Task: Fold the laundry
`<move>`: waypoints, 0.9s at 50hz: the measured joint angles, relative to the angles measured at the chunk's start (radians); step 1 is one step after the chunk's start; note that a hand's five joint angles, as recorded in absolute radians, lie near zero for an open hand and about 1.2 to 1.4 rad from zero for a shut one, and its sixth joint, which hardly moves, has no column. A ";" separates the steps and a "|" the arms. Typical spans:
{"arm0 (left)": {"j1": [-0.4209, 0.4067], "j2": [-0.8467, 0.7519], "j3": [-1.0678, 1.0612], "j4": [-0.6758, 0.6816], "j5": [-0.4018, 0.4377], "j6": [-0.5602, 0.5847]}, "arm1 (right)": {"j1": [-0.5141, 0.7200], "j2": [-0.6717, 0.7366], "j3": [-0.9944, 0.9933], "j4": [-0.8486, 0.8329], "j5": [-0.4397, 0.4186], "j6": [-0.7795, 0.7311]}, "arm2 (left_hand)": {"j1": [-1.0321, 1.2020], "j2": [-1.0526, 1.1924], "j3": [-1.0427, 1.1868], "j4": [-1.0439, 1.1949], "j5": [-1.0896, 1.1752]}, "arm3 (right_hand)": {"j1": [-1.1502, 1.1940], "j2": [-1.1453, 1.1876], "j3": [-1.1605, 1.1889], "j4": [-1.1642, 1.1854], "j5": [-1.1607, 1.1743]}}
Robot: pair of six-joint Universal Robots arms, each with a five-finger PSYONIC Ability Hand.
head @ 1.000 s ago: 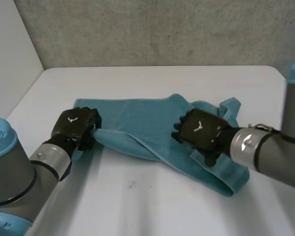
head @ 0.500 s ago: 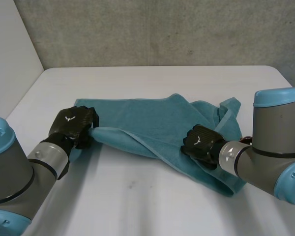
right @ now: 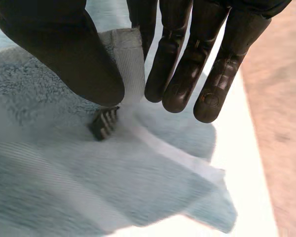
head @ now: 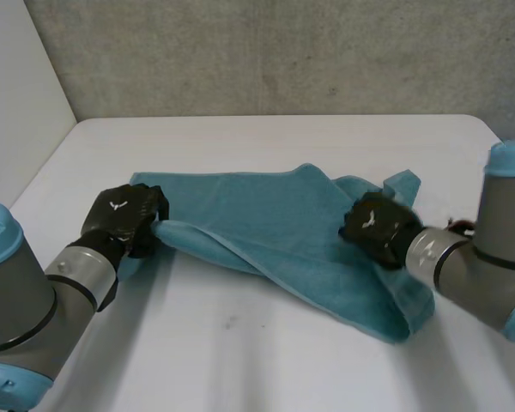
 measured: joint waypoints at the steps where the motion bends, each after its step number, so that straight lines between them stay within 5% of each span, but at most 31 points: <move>1: 0.002 0.000 0.001 0.000 0.000 0.000 | -0.009 -0.020 0.001 -0.019 0.001 0.035 | 0.000 0.000 0.000 0.000 0.000 | 0.000 0.000 0.000 0.000 0.003; 15: 0.075 0.151 0.025 -0.038 0.003 0.027 | -0.253 -0.338 -0.006 -0.066 0.010 0.604 | 0.000 0.000 0.000 0.000 0.000 | 0.004 0.000 0.001 0.001 0.003; 25: 0.115 0.237 0.021 -0.121 0.068 0.054 | -0.377 -0.427 0.058 0.092 0.021 0.471 | 0.000 0.000 0.000 0.000 0.000 | 0.004 0.000 0.003 0.001 0.003; 31: 0.113 0.133 -0.012 -0.165 0.097 0.146 | -0.380 -0.368 0.159 0.144 0.062 0.257 | 0.000 0.000 0.000 0.000 0.000 | 0.004 0.000 0.003 0.001 0.003; 41: 0.131 -0.025 -0.010 -0.181 0.091 0.262 | -0.378 -0.286 0.201 0.055 0.095 0.253 | -0.004 -0.046 -0.044 -0.046 -0.027 | 0.004 0.000 0.003 0.001 0.003; 45: 0.146 -0.067 0.003 -0.174 0.091 0.268 | -0.382 -0.259 0.193 -0.036 0.100 0.310 | -0.389 -0.386 -0.383 -0.385 -0.372 | 0.004 0.000 0.003 0.001 0.003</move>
